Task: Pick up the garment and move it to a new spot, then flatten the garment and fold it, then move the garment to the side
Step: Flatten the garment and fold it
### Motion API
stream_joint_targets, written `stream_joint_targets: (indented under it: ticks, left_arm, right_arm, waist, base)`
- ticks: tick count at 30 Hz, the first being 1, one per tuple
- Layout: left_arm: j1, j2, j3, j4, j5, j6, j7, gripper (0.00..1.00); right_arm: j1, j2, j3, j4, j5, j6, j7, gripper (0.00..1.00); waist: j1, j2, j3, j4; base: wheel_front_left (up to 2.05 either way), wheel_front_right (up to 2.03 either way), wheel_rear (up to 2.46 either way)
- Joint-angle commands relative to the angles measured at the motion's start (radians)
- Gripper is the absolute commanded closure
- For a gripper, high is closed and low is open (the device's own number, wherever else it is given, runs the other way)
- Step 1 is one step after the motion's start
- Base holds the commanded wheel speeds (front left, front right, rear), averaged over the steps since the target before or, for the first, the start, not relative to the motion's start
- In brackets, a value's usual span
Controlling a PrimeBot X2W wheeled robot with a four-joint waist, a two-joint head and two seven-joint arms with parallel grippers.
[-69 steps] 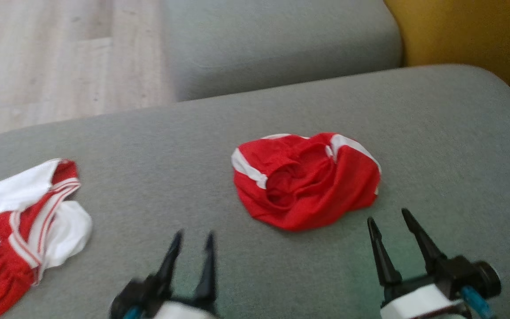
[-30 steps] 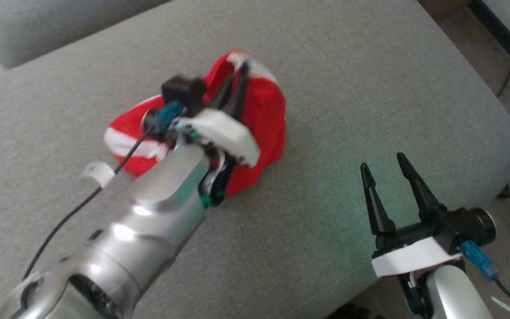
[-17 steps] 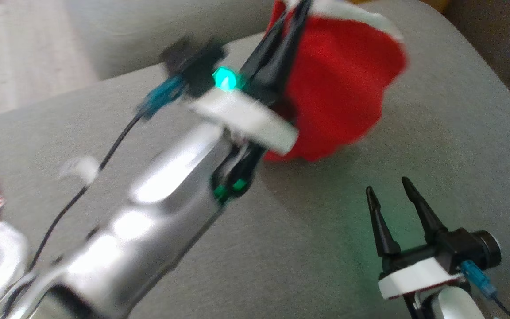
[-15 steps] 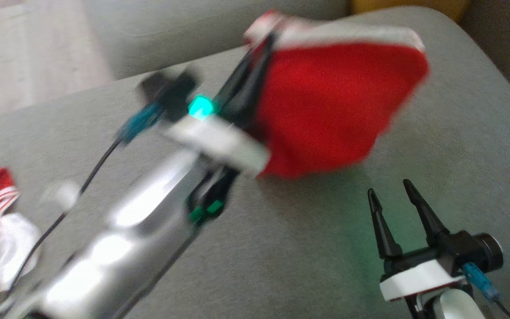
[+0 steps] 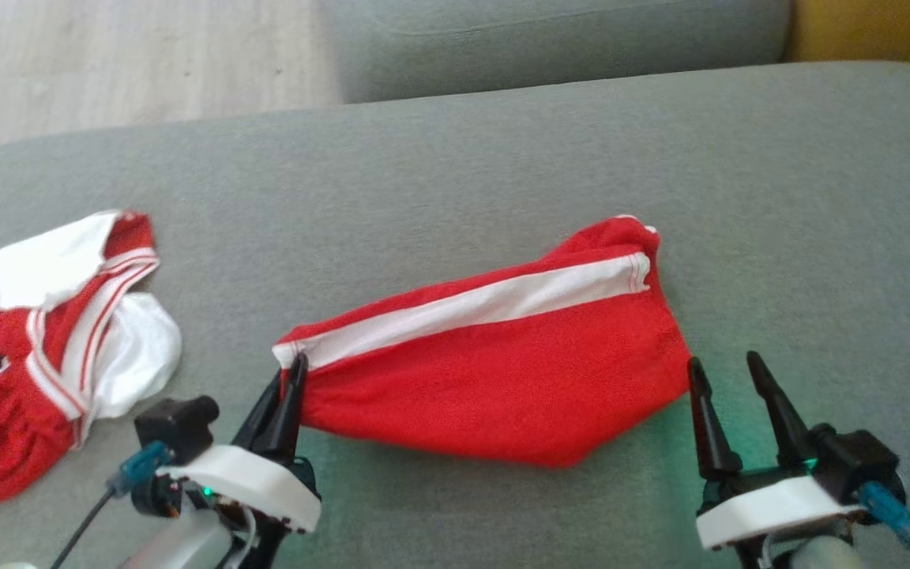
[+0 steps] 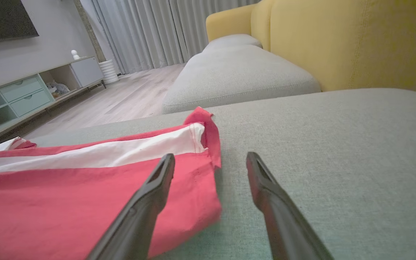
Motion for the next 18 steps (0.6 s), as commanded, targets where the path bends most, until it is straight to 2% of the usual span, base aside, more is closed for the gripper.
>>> stream_joint_targets:
  ticks: [1, 8, 15, 16, 18]
  left_arm:
    - [-0.047, 0.03, 0.059, -0.004, 0.032, 0.003, -0.013, 1.0]
    - [-0.076, 0.005, 0.103, 0.032, 0.114, -0.027, -0.014, 1.0]
    - [-0.119, -0.047, 0.145, 0.047, 0.188, -0.059, -0.014, 1.0]
    - [-0.119, -0.047, 0.145, 0.047, 0.188, -0.059, -0.014, 1.0]
    - [-0.123, -0.065, 0.158, 0.047, 0.206, -0.068, -0.014, 1.0]
  right_arm:
    - [-0.047, -0.026, 0.02, -0.015, 0.036, -0.001, -0.004, 0.0]
    - [-0.173, -0.135, 0.114, 0.078, 0.138, -0.001, -0.004, 0.0]
    - [-0.355, -0.281, 0.386, 0.281, 0.327, -0.001, -0.004, 0.0]
    - [-0.355, -0.281, 0.386, 0.281, 0.327, -0.001, -0.004, 0.0]
    - [-0.395, -0.309, 0.454, 0.337, 0.371, -0.001, -0.004, 0.0]
  waist:
    - [0.0, 0.0, 0.008, 0.039]
    - [0.0, 0.0, 0.031, 0.095]
    - [0.0, 0.0, 0.067, 0.153]
    - [0.0, 0.0, 0.067, 0.153]
    - [0.0, 0.0, 0.072, 0.165]
  base:
    - [0.0, 0.0, 0.0]
    - [0.0, 0.0, 0.0]
    - [0.0, 0.0, 0.0]
    - [0.0, 0.0, 0.0]
    - [0.0, 0.0, 0.0]
